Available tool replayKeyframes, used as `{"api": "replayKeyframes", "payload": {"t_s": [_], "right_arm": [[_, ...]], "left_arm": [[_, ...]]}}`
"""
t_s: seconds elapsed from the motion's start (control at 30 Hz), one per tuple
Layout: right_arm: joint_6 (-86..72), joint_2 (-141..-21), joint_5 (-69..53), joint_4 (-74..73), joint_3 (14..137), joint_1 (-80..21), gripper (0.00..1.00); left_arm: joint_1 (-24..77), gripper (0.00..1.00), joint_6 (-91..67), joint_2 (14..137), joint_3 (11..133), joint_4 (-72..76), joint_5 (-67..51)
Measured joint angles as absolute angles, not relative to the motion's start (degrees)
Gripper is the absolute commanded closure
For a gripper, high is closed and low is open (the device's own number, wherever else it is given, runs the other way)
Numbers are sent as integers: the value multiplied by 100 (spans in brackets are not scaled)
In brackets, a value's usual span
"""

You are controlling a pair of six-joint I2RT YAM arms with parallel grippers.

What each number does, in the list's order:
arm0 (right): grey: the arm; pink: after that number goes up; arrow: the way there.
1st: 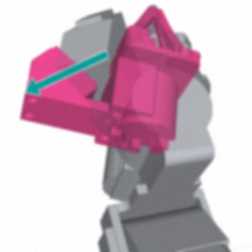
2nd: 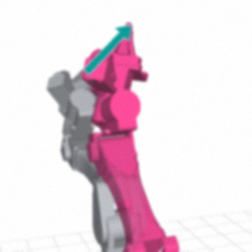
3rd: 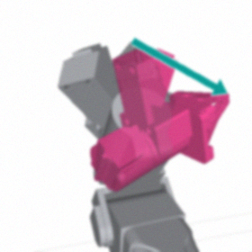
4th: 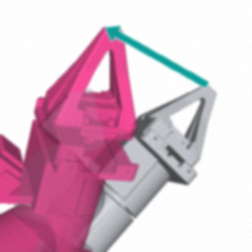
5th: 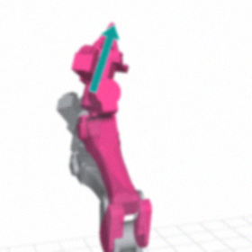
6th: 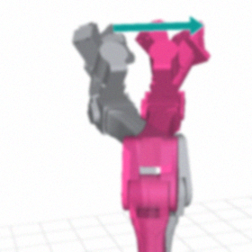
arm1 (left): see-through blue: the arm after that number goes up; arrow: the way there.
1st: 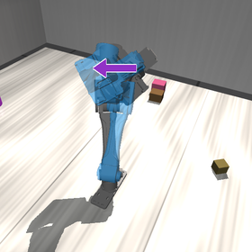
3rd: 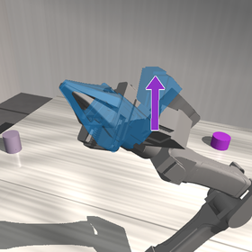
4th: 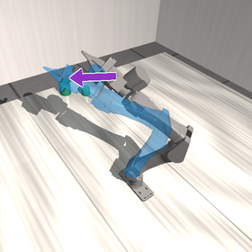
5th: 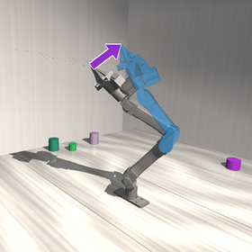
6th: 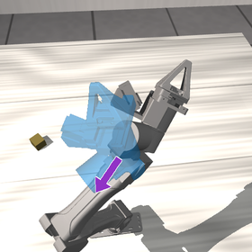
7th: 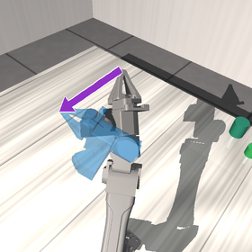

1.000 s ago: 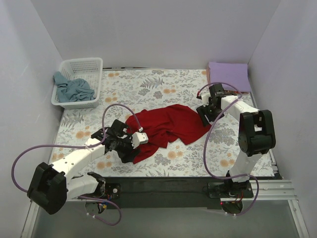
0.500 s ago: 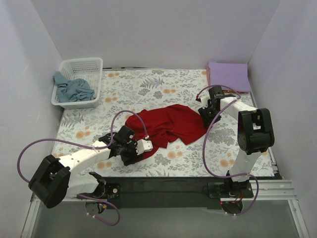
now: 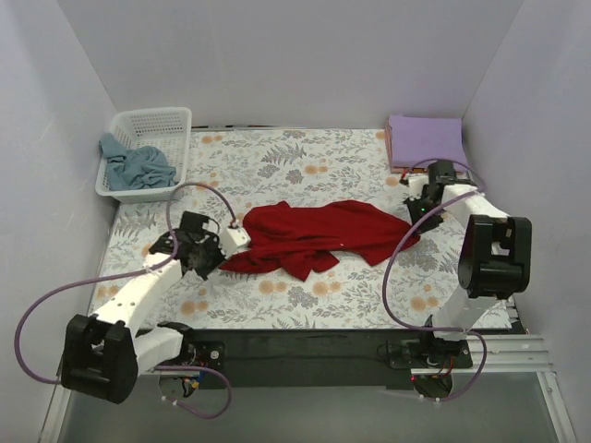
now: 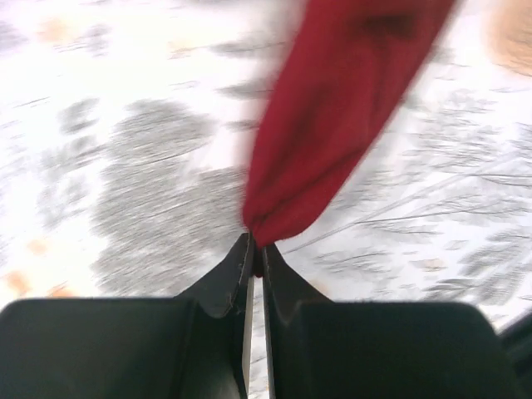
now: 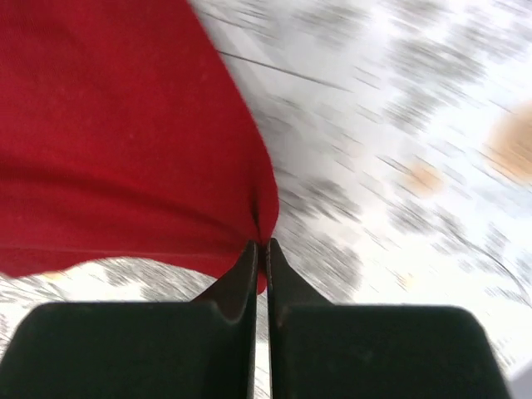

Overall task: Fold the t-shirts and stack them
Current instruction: Flatten the tshirt out

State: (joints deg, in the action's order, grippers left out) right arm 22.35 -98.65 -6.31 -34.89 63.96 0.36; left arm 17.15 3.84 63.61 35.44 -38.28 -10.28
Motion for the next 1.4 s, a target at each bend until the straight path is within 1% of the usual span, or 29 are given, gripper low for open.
{"api": "replayKeyframes", "payload": {"t_s": [0.1, 0.2, 0.3, 0.4, 0.47, 0.6, 0.73, 0.87, 1.2, 1.4], "right_arm": [[2429, -9395, -611, -3684, 6462, 648, 99], [2591, -8927, -652, -3835, 6545, 832, 99], [2742, -8593, -751, -3988, 6549, 862, 99], [2849, -8436, -917, -4169, 6580, 1035, 99], [2884, -8405, -1070, -4333, 6694, 1170, 99], [2877, -8392, -1356, -4663, 7406, 1302, 99], [2720, -8394, -1715, -4711, 8508, 1345, 99], [2526, -8342, -2010, -4709, 9347, 1365, 99], [1970, -7719, -2025, -4757, 10700, 1402, 99], [1643, -7448, -1691, -4569, 11655, 1417, 99]], "left_arm": [[707, 100, 784, 6283, 4047, -3922, -1293], [78, 100, 1044, 6392, 4346, -3881, -1579], [-491, 100, 1094, 6904, 4696, -3846, -1892], [-1079, 100, 972, 7583, 5393, -3916, -2401], [-1319, 100, 840, 7771, 5819, -3913, -2722], [-1420, 100, 480, 7738, 6539, -3887, -3422], [-1441, 100, 60, 7738, 7183, -3837, -3909], [-1481, 100, -279, 7483, 7317, -3548, -4263], [-1522, 100, -1710, 5909, 7234, -2060, -4025], [-1527, 100, -2405, 5448, 7264, -1022, -3695]]}}
